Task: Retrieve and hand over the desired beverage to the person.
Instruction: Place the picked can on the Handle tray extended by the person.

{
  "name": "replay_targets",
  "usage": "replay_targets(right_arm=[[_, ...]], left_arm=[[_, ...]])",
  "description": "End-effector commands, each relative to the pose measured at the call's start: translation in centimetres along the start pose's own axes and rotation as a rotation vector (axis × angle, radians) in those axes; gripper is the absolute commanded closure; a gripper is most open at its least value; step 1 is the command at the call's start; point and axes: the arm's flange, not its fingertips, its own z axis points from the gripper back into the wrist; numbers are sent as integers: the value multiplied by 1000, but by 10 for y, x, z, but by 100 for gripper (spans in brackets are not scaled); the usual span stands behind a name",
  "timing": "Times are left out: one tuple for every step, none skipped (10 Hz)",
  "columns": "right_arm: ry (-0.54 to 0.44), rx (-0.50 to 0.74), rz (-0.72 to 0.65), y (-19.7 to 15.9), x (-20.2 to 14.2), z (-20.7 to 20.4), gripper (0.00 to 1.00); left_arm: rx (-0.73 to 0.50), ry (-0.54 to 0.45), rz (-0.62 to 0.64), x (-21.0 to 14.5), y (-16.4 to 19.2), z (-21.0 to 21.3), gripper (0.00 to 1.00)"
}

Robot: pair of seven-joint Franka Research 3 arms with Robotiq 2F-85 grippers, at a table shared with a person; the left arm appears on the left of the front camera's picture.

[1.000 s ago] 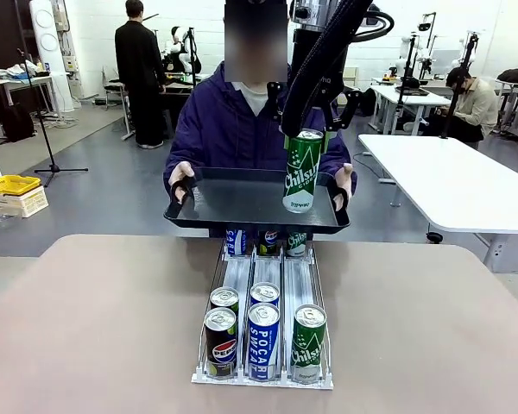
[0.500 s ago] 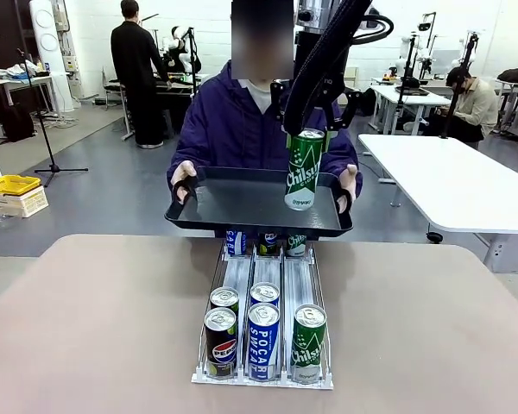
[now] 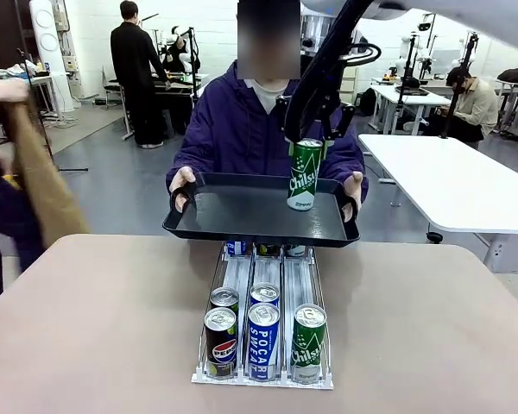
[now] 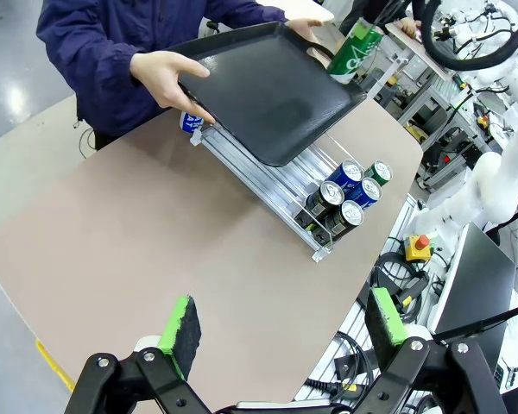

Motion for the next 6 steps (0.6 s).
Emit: replay_targets(right_arm=[[-11,-38,49,5,23,12,42],[-11,-43,41,4,33,5,42],[-5,-44,45,4,38,0,42],[-13,-48,53,4,44,-6,42],[-29,-54,58,4,48,-10,42],[-41,-52,63,2,53,-16,42]], left_arm=[[-15,-15,-20,1,1,2,0],[-15,-15,-20,1,1,2,0],[-15,-15,-20,1,1,2,0],[-15,-15,-20,1,1,2,0],[-15,-15,-20,1,1,2,0],[-15,-15,-20,1,1,2,0]])
